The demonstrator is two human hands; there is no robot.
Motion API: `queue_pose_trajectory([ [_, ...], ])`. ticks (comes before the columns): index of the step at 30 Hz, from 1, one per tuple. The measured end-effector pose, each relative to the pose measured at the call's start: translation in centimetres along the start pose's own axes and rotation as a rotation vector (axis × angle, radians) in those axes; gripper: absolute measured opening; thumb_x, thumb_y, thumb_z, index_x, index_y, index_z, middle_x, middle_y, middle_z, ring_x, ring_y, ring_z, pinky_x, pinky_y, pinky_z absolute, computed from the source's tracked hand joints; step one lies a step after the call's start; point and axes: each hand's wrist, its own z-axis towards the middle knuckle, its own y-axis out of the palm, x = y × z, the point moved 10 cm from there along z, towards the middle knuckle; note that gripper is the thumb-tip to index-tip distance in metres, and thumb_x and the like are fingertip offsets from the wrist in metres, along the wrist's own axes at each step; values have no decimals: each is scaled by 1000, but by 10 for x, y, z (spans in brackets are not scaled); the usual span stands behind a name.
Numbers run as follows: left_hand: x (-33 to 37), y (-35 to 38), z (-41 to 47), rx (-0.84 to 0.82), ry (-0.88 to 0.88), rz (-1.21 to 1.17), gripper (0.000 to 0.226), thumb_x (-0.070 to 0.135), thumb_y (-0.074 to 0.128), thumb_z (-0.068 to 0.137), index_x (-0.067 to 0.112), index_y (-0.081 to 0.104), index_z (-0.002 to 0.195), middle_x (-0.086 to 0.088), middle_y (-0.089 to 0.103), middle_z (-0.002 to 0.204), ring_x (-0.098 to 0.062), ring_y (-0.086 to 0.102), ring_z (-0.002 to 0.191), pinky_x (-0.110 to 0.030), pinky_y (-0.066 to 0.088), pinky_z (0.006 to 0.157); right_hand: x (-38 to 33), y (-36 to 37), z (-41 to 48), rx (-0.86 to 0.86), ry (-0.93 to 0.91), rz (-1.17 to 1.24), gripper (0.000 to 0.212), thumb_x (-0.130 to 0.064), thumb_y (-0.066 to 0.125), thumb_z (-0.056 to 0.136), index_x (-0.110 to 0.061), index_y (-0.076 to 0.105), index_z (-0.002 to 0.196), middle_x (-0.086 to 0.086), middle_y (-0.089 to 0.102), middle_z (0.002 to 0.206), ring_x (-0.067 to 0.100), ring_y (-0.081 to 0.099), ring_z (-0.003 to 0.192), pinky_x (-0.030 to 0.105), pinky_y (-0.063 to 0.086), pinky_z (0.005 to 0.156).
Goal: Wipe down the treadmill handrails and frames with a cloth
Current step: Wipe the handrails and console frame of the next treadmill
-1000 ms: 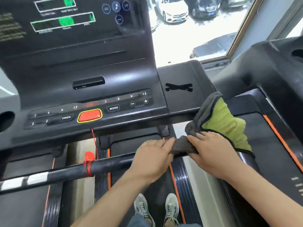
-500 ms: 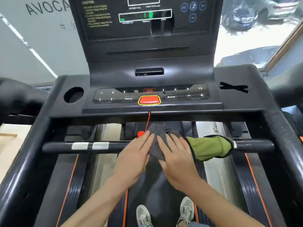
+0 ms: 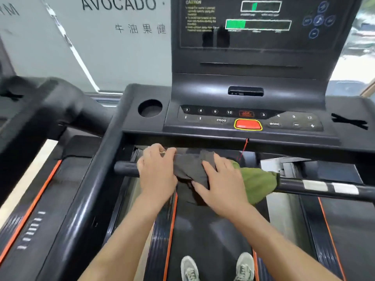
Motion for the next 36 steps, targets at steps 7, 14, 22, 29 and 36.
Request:
queue_pose_trajectory([
  [7,-25,28,-34,-132,217,-164,56,14,51,77,6,54,132,-14,53,125,-31,51,109,-44,48,90,-72,34,31,57,-19,-36,48,-43,38,86,-13,65,111,5,65,109,25,60,104,45,30,90],
  [14,-59,29,-15,-295,219,28,85,38,42,73,-3,33,146,-23,34,151,-38,31,140,-53,30,113,-111,34,56,-286,-219,343,64,-35,56,87,-21,33,146,3,47,141,23,43,130,39,33,107],
  [22,94,90,-27,-218,611,100,74,61,69,63,13,60,119,-7,65,100,-28,60,90,-44,47,87,68,13,0,-200,-130,-105,71,-51,61,86,-29,34,147,-4,27,157,21,20,146,50,28,112],
  [29,32,77,-4,-175,576,246,54,47,81,52,18,53,89,-1,57,71,-28,58,64,-35,39,58,95,4,-9,-24,-137,57,72,-54,69,79,-36,41,143,1,47,141,24,44,131,50,40,94],
  [36,-5,63,2,-177,329,341,46,34,83,53,21,59,90,0,65,87,-29,60,91,-46,41,91,40,-13,-2,182,-359,-30,33,-43,56,82,-20,70,101,3,60,127,26,51,118,42,34,87],
])
